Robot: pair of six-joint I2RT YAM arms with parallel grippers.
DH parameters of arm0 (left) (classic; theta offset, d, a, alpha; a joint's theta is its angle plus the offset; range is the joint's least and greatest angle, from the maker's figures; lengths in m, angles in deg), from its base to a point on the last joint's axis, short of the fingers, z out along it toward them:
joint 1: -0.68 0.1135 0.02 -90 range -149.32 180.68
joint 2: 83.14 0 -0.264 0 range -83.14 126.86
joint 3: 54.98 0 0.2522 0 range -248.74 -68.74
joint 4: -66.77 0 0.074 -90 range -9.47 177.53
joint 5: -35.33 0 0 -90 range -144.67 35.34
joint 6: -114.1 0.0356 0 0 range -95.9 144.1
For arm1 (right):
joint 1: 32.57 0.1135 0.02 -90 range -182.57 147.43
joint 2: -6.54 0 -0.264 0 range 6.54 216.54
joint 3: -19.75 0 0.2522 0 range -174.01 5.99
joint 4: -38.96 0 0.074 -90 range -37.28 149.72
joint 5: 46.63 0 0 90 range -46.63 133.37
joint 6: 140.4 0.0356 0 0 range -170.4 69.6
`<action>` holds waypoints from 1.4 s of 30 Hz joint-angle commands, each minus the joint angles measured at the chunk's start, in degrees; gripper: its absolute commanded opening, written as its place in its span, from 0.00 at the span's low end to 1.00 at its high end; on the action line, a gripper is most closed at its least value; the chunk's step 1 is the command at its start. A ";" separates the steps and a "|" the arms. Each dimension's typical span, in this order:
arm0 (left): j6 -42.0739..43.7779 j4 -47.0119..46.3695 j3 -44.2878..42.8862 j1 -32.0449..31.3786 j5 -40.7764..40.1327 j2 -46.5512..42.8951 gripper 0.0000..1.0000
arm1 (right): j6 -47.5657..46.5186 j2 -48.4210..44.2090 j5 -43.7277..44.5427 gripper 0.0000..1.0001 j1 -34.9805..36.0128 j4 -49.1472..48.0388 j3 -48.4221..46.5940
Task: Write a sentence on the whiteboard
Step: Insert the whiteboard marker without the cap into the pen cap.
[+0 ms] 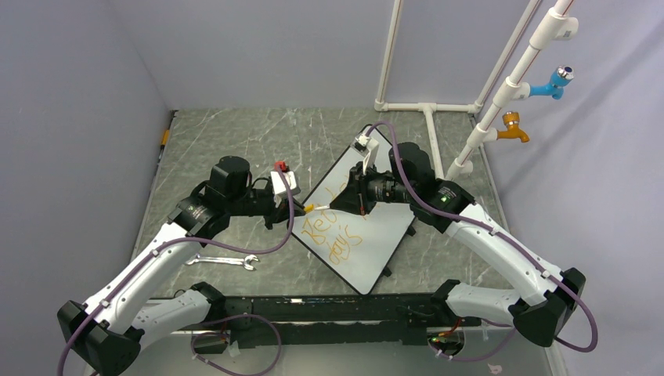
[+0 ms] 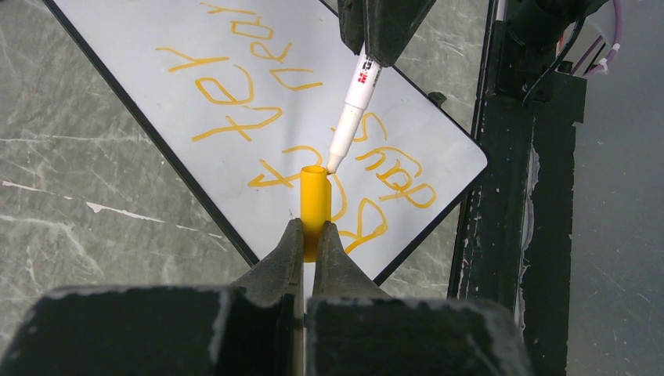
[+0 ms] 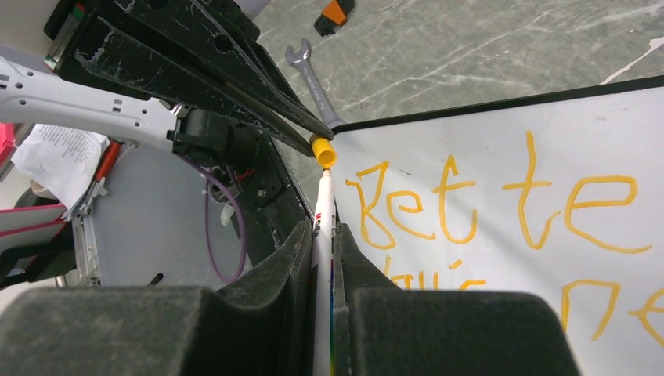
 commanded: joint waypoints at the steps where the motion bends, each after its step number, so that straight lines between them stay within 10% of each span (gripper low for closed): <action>1: -0.22 -1.43 -2.02 0.26 0.72 -0.60 0.00 | -0.03 -1.18 1.32 0.00 0.30 -1.40 -1.99; 42: -0.35 -1.45 -2.05 0.31 1.16 -0.60 0.00 | 1.02 1.67 -1.79 0.00 0.30 -4.35 -1.85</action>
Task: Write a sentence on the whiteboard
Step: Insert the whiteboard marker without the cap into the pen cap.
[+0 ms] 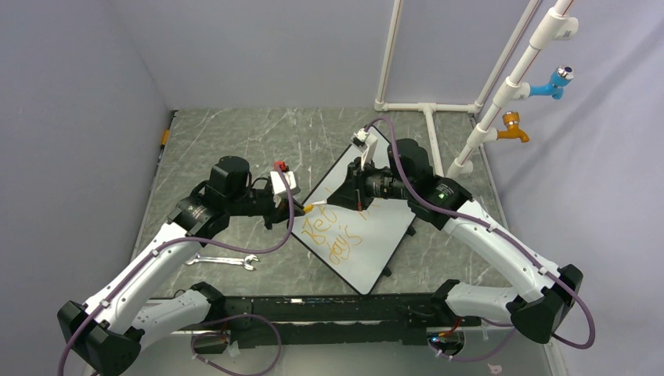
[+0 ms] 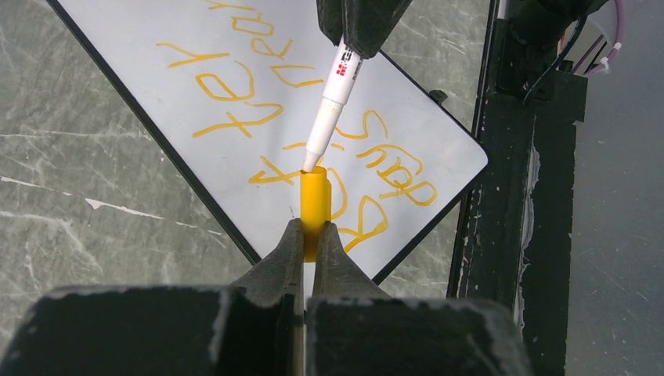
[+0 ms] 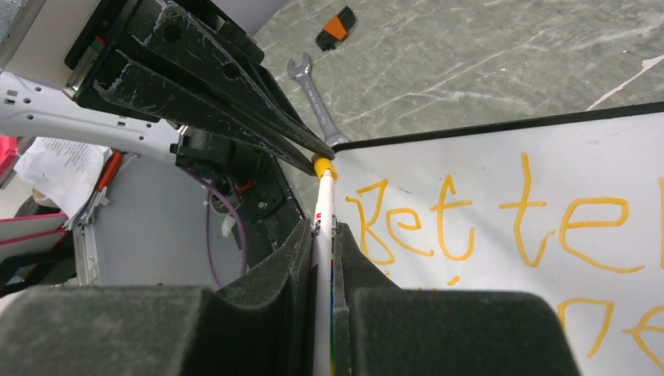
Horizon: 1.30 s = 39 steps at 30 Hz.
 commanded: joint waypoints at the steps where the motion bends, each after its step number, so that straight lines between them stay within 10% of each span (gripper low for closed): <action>1: -0.35 -1.76 -2.12 0.04 1.20 -0.58 0.00 | 0.56 0.12 -2.23 0.00 0.28 -2.74 -0.10; 39: 0.96 -1.73 -1.85 0.41 4.01 -0.66 0.00 | -1.63 3.58 -6.45 0.00 0.73 -1.50 -0.02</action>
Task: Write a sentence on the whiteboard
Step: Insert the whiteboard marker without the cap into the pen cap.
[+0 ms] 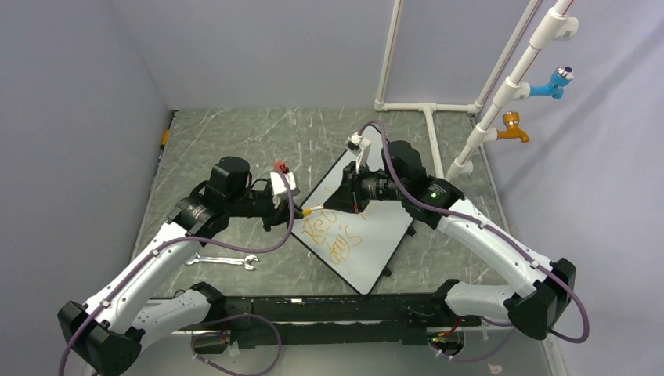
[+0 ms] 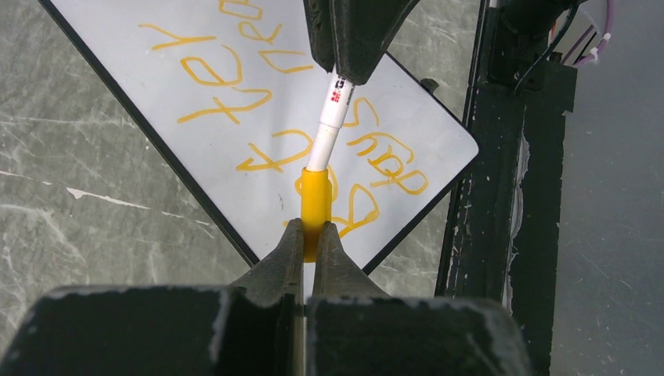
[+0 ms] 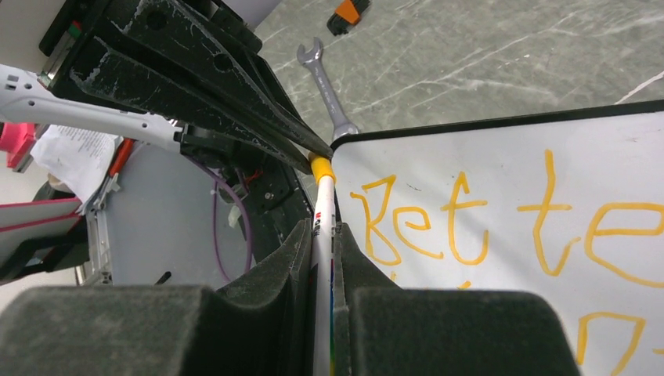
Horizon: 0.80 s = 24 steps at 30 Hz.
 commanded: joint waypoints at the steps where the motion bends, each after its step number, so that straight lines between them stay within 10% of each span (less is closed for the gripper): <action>1: 1.20 -3.20 -1.79 0.04 3.06 -0.62 0.00 | -3.50 3.46 -4.55 0.00 0.82 3.32 -3.88; 24: 0.70 -6.60 -0.12 -0.14 8.90 -4.52 0.00 | -2.83 9.01 -9.32 0.00 6.99 -2.39 -4.56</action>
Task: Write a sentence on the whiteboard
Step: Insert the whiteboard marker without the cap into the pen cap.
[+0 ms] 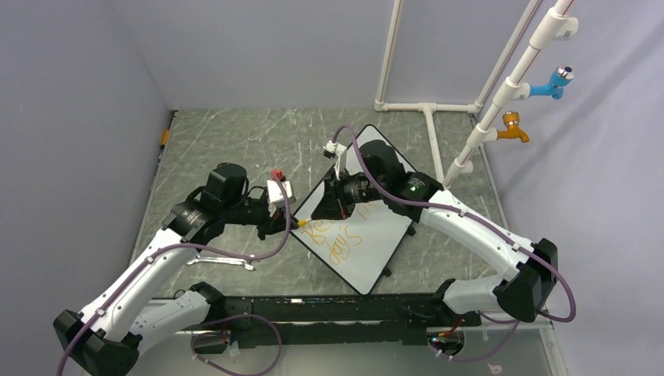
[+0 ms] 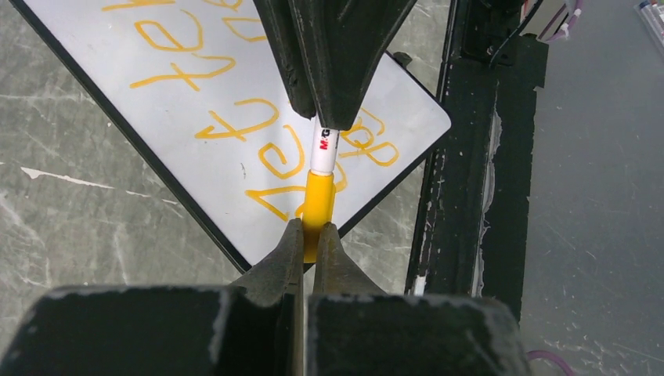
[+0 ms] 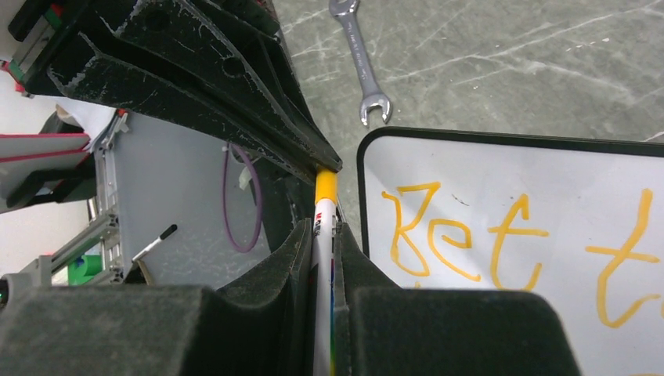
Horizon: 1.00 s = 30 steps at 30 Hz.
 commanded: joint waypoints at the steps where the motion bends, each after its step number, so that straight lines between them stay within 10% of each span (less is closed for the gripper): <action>1: -0.30 -12.98 -0.82 -0.37 7.70 -2.95 0.00 | 2.09 0.66 -5.35 0.00 2.52 -5.72 0.34; 30: -1.62 -27.18 7.06 -0.49 -1.60 -18.56 0.00 | 28.87 13.20 7.51 0.00 15.66 -16.42 -6.67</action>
